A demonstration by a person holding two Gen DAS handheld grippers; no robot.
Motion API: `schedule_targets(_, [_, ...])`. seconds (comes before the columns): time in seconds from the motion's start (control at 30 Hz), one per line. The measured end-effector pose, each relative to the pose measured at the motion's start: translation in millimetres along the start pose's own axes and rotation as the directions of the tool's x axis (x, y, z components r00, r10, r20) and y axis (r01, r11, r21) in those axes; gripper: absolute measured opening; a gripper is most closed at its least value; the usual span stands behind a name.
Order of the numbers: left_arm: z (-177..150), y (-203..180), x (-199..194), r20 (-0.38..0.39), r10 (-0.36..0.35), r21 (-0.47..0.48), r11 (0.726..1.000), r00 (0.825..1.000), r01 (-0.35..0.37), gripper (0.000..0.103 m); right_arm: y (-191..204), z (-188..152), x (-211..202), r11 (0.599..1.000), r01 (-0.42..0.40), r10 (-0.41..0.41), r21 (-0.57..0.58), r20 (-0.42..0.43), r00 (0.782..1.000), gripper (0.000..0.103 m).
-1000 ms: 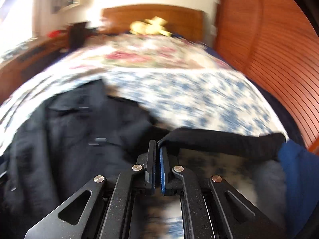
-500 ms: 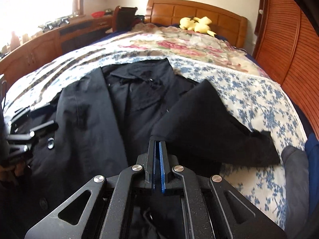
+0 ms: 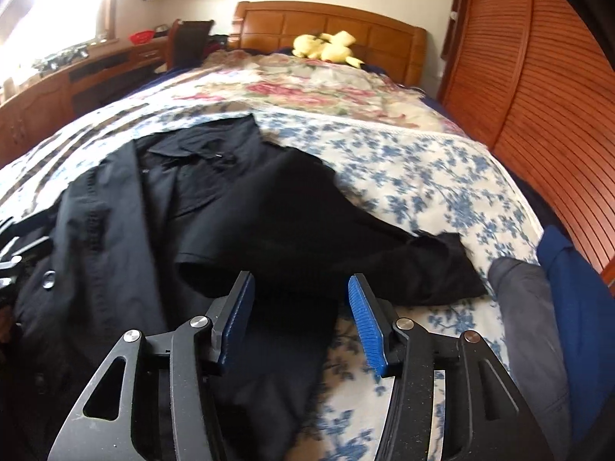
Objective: Fold large clothes
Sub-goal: 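Grasp the folded sleeve end again with the right tool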
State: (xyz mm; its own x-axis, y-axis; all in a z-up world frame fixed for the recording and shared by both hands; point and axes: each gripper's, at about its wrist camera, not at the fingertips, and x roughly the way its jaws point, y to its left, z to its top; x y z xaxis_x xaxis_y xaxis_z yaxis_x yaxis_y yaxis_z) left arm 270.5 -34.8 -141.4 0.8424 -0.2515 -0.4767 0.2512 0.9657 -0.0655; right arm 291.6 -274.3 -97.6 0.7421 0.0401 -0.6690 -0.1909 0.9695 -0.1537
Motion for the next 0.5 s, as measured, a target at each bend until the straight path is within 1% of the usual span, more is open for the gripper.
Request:
schedule_targets(0.1, [0,0,0,0.0,0.0,0.001,1.0,1.0,0.0,0.054,-12,-3,13,1.0,0.027,-0.027,0.014,-0.03,0.999,0.052])
schedule_targets(0.23, [0,0,0,0.0,0.001,0.003,1.0,1.0,-0.001,0.054,-32,-11,38,0.997,0.07,-0.065,0.041,-0.101,0.993,0.052])
schedule_targets(0.4, [0,0,0,0.0,0.001,0.003,1.0,1.0,-0.001,0.054,-53,-18,67,0.989,0.141,-0.132,0.04,-0.176,0.975,0.052])
schedule_targets(0.5, [0,0,0,-0.001,0.001,0.004,1.0,1.0,-0.001,0.054,-65,-19,82,0.98,0.198,-0.188,0.031,-0.206,0.96,0.052])
